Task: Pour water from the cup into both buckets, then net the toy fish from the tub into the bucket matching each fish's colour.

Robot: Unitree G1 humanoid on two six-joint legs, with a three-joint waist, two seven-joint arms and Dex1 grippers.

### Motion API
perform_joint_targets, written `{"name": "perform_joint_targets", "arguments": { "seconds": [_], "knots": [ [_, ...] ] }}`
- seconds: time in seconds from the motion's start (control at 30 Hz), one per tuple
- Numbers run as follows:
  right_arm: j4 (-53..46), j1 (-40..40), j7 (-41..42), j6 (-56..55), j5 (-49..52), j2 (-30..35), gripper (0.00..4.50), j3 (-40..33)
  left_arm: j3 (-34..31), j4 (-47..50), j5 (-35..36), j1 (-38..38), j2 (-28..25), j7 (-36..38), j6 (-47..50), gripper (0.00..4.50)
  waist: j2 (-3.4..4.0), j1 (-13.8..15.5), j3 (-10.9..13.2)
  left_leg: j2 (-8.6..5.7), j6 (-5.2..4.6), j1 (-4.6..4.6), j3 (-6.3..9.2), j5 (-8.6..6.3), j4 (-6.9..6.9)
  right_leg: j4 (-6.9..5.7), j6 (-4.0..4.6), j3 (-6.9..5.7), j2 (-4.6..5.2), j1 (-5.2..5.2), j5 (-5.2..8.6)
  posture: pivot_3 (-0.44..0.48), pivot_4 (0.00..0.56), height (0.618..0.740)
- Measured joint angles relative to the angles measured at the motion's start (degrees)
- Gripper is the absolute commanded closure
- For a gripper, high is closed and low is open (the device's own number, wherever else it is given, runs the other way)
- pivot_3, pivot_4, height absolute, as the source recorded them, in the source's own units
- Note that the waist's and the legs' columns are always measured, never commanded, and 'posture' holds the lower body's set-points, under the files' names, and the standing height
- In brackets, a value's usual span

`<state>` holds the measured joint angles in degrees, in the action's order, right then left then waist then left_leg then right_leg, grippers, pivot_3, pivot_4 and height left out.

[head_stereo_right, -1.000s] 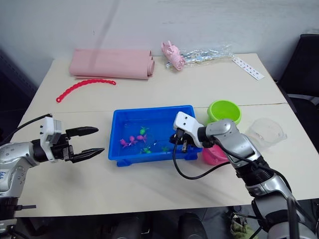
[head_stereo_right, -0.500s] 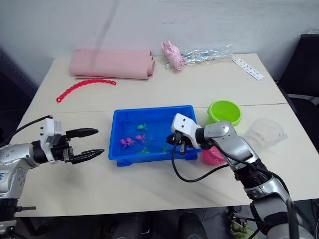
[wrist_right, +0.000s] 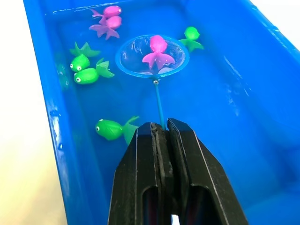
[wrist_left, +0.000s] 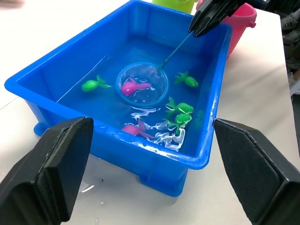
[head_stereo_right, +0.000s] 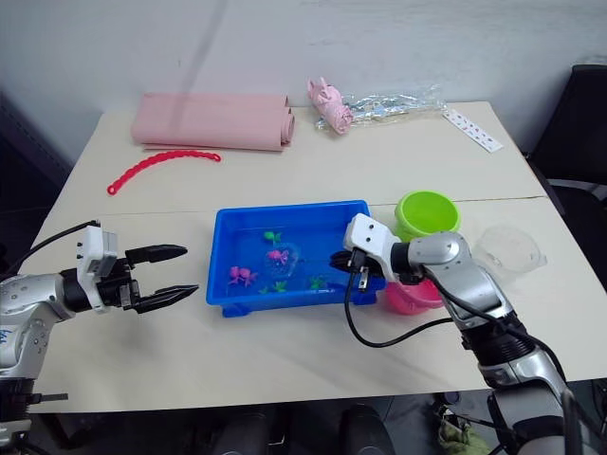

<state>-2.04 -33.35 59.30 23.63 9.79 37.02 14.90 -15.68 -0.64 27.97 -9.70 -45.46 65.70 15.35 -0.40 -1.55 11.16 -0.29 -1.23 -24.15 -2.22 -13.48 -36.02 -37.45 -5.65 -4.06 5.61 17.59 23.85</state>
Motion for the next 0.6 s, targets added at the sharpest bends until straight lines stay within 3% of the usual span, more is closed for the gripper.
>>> {"name": "perform_joint_targets", "arguments": {
  "seconds": [0.3,0.6],
  "knots": [
    [-4.88,4.03,2.59,0.70,7.48,2.30,4.50,-8.99,0.03,2.10,2.65,-1.32,0.02,0.72,1.68,0.05,-0.01,0.05,0.01,0.00,-0.01,-0.01,0.00,-0.01,0.01,0.05,0.00,0.00,0.01,-0.03,0.00,0.000,0.150,0.740],
    [-15.28,15.01,1.57,4.76,16.33,6.87,4.50,-21.63,4.53,5.90,6.37,-10.22,2.68,1.39,6.76,0.05,-0.03,1.11,0.02,-0.01,-0.01,-0.01,-0.01,-0.01,-0.02,0.08,0.00,0.00,-0.01,-0.09,0.00,0.000,0.150,0.740]
  ]
}}
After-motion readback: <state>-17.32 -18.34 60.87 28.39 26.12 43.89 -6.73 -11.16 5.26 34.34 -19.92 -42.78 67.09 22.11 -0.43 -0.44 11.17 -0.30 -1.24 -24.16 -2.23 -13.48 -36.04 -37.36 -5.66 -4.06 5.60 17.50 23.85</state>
